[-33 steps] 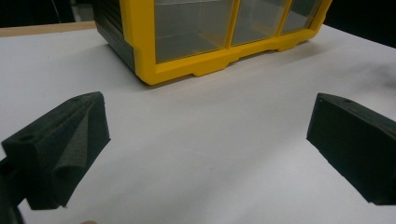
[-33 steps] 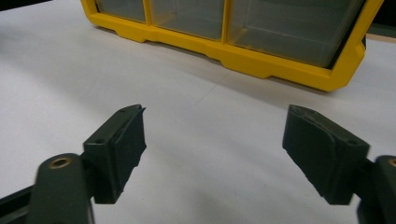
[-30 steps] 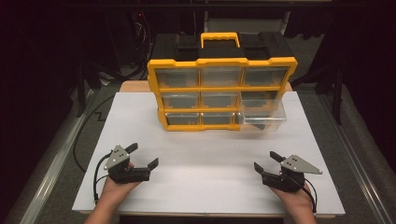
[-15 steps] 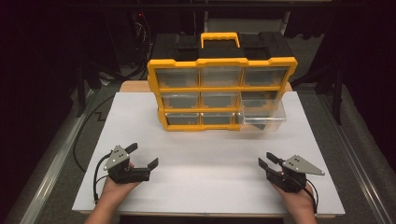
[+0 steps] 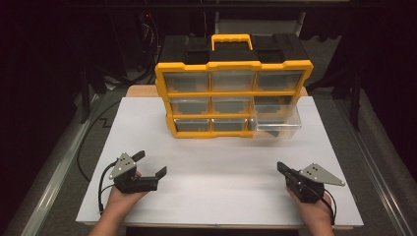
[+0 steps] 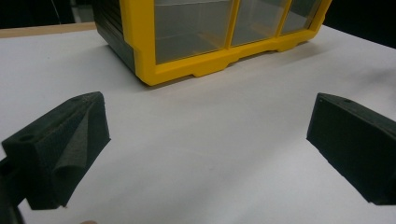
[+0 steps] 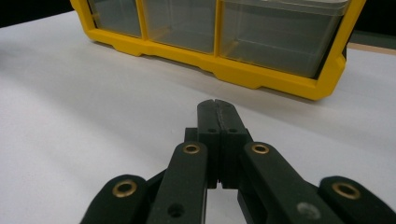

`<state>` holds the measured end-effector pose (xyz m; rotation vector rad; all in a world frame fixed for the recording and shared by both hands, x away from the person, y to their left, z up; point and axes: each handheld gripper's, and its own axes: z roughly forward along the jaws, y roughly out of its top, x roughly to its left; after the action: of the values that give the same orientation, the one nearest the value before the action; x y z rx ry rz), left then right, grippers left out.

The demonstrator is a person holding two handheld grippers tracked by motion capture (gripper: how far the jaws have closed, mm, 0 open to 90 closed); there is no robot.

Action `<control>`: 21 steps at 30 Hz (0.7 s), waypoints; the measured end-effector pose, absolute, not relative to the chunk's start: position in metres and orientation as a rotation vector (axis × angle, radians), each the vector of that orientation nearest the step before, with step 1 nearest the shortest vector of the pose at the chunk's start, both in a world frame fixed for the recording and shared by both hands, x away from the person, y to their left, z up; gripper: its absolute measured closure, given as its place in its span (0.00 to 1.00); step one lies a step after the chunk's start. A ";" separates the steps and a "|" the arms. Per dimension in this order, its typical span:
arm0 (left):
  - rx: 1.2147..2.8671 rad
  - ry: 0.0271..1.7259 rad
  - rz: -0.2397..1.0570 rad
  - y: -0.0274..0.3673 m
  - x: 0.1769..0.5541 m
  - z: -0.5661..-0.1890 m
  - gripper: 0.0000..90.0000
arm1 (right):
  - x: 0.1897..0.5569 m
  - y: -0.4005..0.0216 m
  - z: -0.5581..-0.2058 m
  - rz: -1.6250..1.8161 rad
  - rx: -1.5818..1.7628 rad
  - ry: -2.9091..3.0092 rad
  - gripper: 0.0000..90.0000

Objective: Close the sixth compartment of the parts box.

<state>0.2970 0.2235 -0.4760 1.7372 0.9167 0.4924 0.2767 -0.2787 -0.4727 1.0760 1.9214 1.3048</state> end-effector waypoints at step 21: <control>1.743 0.892 0.510 0.224 0.297 -0.477 0.00 | 0.286 -0.261 -0.477 1.314 1.035 1.940 1.00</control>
<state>0.2972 0.2241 -0.4767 1.7435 0.8918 0.5098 0.2856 -0.2613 -0.4769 1.0352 1.9398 1.3135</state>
